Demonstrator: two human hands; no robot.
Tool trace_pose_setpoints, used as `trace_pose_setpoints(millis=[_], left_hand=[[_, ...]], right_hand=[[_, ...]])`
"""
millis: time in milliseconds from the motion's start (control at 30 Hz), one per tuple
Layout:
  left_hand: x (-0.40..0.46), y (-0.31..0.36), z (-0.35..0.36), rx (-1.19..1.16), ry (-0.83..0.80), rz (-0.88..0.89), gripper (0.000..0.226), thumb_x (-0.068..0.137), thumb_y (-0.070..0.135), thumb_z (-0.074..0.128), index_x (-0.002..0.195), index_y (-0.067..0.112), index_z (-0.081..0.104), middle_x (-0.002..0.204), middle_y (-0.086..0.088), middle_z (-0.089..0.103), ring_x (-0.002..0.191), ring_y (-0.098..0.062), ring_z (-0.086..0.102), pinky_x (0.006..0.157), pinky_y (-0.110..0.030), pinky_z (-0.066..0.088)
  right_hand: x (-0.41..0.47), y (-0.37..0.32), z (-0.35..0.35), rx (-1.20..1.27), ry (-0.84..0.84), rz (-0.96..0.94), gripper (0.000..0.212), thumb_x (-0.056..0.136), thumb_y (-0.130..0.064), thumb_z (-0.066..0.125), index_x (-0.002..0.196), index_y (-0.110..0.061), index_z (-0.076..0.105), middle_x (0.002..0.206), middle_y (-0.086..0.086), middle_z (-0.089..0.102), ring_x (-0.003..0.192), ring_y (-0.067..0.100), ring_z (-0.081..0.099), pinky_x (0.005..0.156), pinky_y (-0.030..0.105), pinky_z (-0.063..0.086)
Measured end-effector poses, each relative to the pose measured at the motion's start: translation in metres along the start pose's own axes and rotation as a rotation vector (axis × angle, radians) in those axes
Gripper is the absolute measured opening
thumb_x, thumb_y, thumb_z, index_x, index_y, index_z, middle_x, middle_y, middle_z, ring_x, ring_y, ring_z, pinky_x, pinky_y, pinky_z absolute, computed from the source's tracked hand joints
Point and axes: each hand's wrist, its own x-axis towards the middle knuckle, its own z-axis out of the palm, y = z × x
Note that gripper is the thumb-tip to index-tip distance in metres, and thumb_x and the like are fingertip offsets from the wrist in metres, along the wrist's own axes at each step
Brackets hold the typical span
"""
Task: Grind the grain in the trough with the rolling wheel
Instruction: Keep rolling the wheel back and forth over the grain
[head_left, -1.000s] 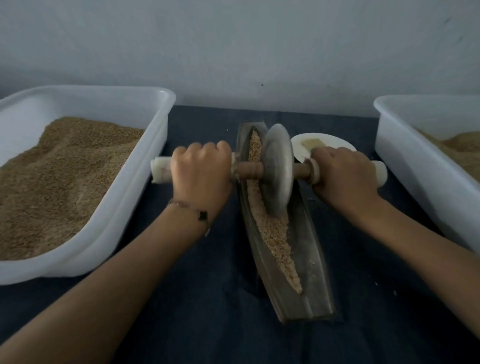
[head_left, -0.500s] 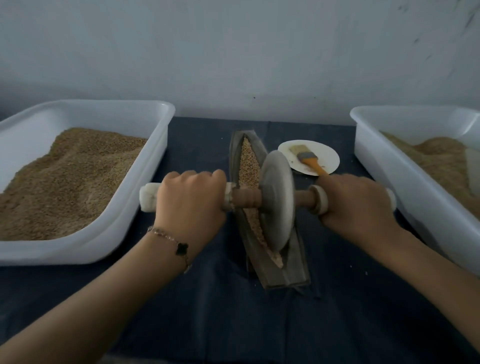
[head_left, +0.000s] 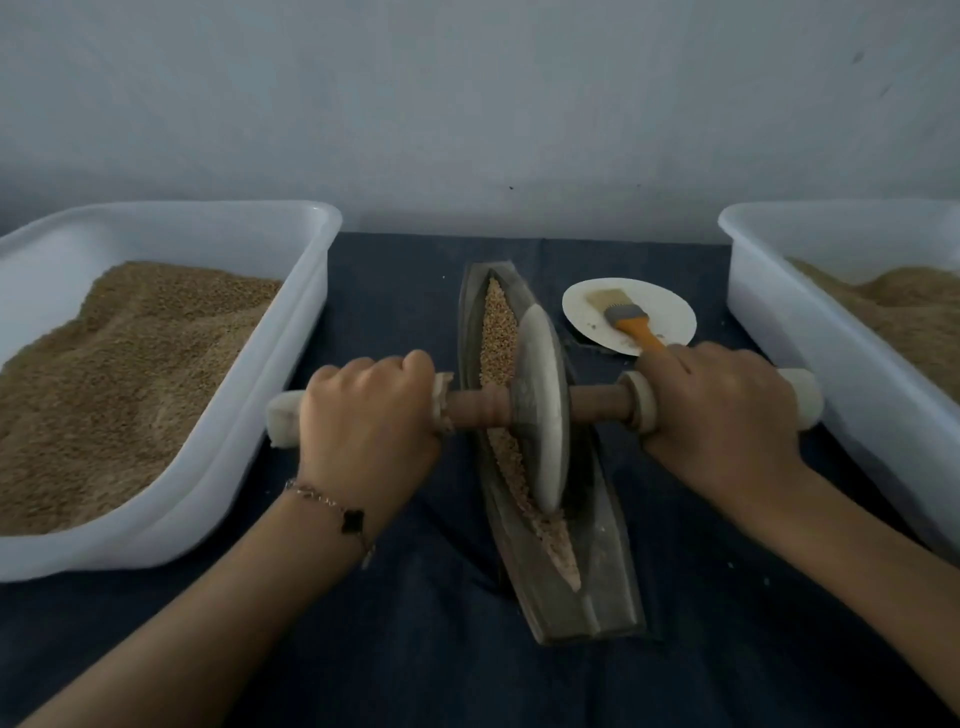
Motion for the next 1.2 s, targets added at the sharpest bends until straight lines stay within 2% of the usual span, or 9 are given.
trace_pose_setpoints(millis=[200, 467, 567, 667, 767, 833, 967, 1100, 1200], left_hand=[[0.048, -0.008, 0.035, 0.107, -0.030, -0.124, 0.023, 0.078, 0.015, 0.058, 0.070, 0.016, 0.037, 0.064, 0.002, 0.039, 0.061, -0.018, 0.035, 0.060, -0.031, 0.026], [0.057, -0.008, 0.034, 0.135, -0.086, -0.152, 0.019, 0.083, 0.018, 0.056, 0.075, 0.017, 0.038, 0.073, -0.002, 0.055, 0.066, -0.019, 0.040, 0.063, -0.032, 0.027], [0.041, 0.001, 0.016, 0.171, -0.109, -0.084, 0.022, 0.086, 0.023, 0.053, 0.077, 0.019, 0.034, 0.080, 0.001, 0.060, 0.070, -0.018, 0.047, 0.066, -0.030, 0.028], [0.017, 0.007, -0.009, 0.170, -0.135, -0.018, 0.027, 0.087, 0.030, 0.050, 0.072, 0.023, 0.029, 0.069, 0.009, 0.045, 0.064, -0.013, 0.037, 0.065, -0.028, 0.028], [-0.003, 0.011, -0.036, 0.175, -0.197, 0.009, 0.035, 0.084, 0.035, 0.049, 0.065, 0.027, 0.022, 0.060, 0.011, 0.034, 0.053, -0.007, 0.029, 0.054, -0.024, 0.023], [-0.009, 0.011, -0.050, 0.148, -0.240, -0.003, 0.030, 0.080, 0.038, 0.048, 0.064, 0.027, 0.025, 0.060, 0.011, 0.038, 0.049, -0.003, 0.027, 0.047, -0.023, 0.016], [-0.006, 0.010, -0.056, 0.059, -0.355, -0.041, 0.021, 0.078, 0.042, 0.049, 0.067, 0.028, 0.038, 0.061, 0.011, 0.046, 0.050, -0.002, 0.037, 0.044, -0.022, 0.019], [0.005, 0.005, -0.027, 0.050, -0.312, -0.066, 0.022, 0.080, 0.040, 0.049, 0.066, 0.027, 0.039, 0.059, 0.011, 0.045, 0.050, -0.003, 0.037, 0.044, -0.023, 0.021], [0.010, -0.003, 0.001, 0.068, -0.171, -0.096, 0.028, 0.081, 0.034, 0.055, 0.061, 0.025, 0.037, 0.056, 0.011, 0.042, 0.046, -0.007, 0.036, 0.044, -0.022, 0.014]], right_hand=[[0.046, 0.009, 0.049, -0.059, 0.007, 0.049, 0.023, 0.062, -0.007, 0.078, 0.066, -0.006, 0.055, 0.059, 0.013, 0.056, 0.052, 0.032, 0.052, 0.051, 0.032, 0.032], [0.054, 0.010, 0.053, -0.038, -0.020, 0.028, 0.020, 0.070, -0.011, 0.074, 0.070, -0.007, 0.054, 0.063, 0.013, 0.057, 0.057, 0.031, 0.053, 0.055, 0.032, 0.027], [0.033, 0.008, 0.036, -0.008, -0.133, 0.060, 0.016, 0.074, -0.016, 0.071, 0.079, -0.009, 0.059, 0.070, 0.010, 0.061, 0.061, 0.031, 0.054, 0.055, 0.032, 0.030], [0.013, 0.003, 0.004, 0.014, -0.321, 0.099, 0.017, 0.074, -0.021, 0.070, 0.086, -0.019, 0.057, 0.072, 0.000, 0.061, 0.065, 0.025, 0.056, 0.055, 0.033, 0.037], [-0.002, 0.002, -0.031, 0.034, -0.462, 0.133, 0.023, 0.073, -0.027, 0.070, 0.073, -0.032, 0.048, 0.062, -0.011, 0.048, 0.059, 0.008, 0.048, 0.050, 0.027, 0.031], [-0.006, 0.000, -0.053, -0.007, -0.519, 0.134, 0.023, 0.073, -0.031, 0.068, 0.072, -0.034, 0.045, 0.062, -0.012, 0.049, 0.057, 0.002, 0.046, 0.048, 0.022, 0.030], [-0.001, -0.003, -0.071, -0.093, -0.592, 0.112, 0.022, 0.075, -0.037, 0.062, 0.072, -0.036, 0.040, 0.062, -0.012, 0.050, 0.057, 0.001, 0.047, 0.050, 0.020, 0.036], [0.011, -0.006, -0.048, -0.133, -0.573, 0.090, 0.029, 0.075, -0.037, 0.060, 0.067, -0.033, 0.033, 0.061, -0.012, 0.044, 0.057, 0.002, 0.045, 0.047, 0.023, 0.027], [0.025, -0.003, -0.016, -0.126, -0.404, 0.043, 0.028, 0.066, -0.027, 0.072, 0.069, -0.029, 0.045, 0.059, -0.008, 0.047, 0.058, 0.022, 0.055, 0.051, 0.027, 0.031]])
